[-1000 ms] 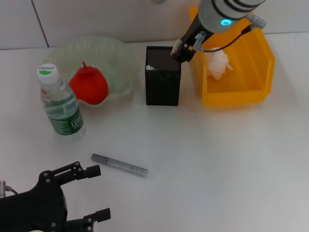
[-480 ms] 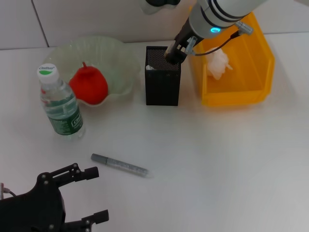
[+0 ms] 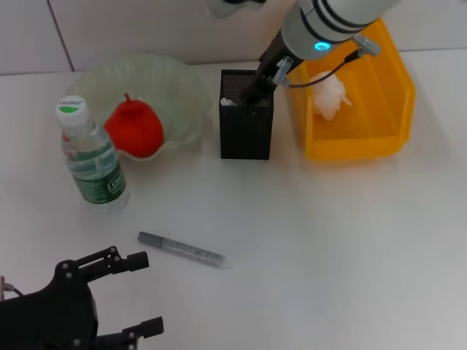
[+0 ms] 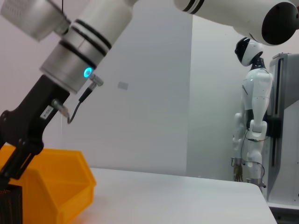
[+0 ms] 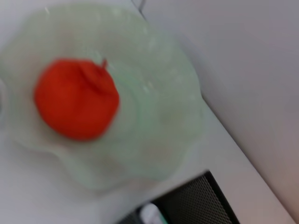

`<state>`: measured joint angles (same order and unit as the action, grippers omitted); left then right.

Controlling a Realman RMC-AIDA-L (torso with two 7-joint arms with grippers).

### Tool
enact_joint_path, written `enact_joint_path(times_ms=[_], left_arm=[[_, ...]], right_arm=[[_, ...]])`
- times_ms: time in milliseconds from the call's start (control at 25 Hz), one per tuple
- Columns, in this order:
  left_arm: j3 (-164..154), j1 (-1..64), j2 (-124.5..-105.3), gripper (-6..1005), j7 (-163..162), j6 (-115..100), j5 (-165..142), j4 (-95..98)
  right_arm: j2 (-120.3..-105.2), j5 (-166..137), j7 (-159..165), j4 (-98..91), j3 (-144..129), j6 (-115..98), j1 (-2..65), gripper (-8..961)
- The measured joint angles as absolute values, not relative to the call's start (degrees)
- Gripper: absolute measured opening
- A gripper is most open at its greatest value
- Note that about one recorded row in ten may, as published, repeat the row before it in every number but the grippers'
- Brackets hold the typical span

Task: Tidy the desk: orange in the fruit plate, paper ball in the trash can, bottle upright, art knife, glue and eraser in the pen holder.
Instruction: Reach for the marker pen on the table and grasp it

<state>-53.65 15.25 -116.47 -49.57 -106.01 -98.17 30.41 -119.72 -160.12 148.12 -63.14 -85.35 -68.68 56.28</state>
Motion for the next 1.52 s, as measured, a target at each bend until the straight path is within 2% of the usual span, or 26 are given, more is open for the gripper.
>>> enact_joint_path(times_ms=[240,320,640,840,1520], left_arm=[[-53.17,14.56,-116.29,796,-48.83,-105.71,-98.17,30.41],[-52.91,13.46,-115.87,796,-47.15,-105.65,-98.11,30.41],[-51.42,10.85,-115.21,797,-46.80,-106.24,-97.69,30.41],[-51.41,10.77,-115.41,797,-46.80,-106.30,-97.75,30.41],[-51.44,11.62,-115.67,797,-46.88,-106.69,-98.06,30.41]], right_arm=[[-119.44,-151.76,152.24,-81.48,-83.94,-88.23,54.09,685],[-119.42,-150.57,152.98,-81.50,-83.89,-89.63,54.39,684],[-119.76,-139.41,153.74,-59.50,-86.28,-86.29,61.36,684],[-119.87,-135.98,153.67,-55.71,-91.67,-81.45,62.86,679],[-119.88,-127.16,154.06,-49.92,-108.32,-70.50,61.98,627]])
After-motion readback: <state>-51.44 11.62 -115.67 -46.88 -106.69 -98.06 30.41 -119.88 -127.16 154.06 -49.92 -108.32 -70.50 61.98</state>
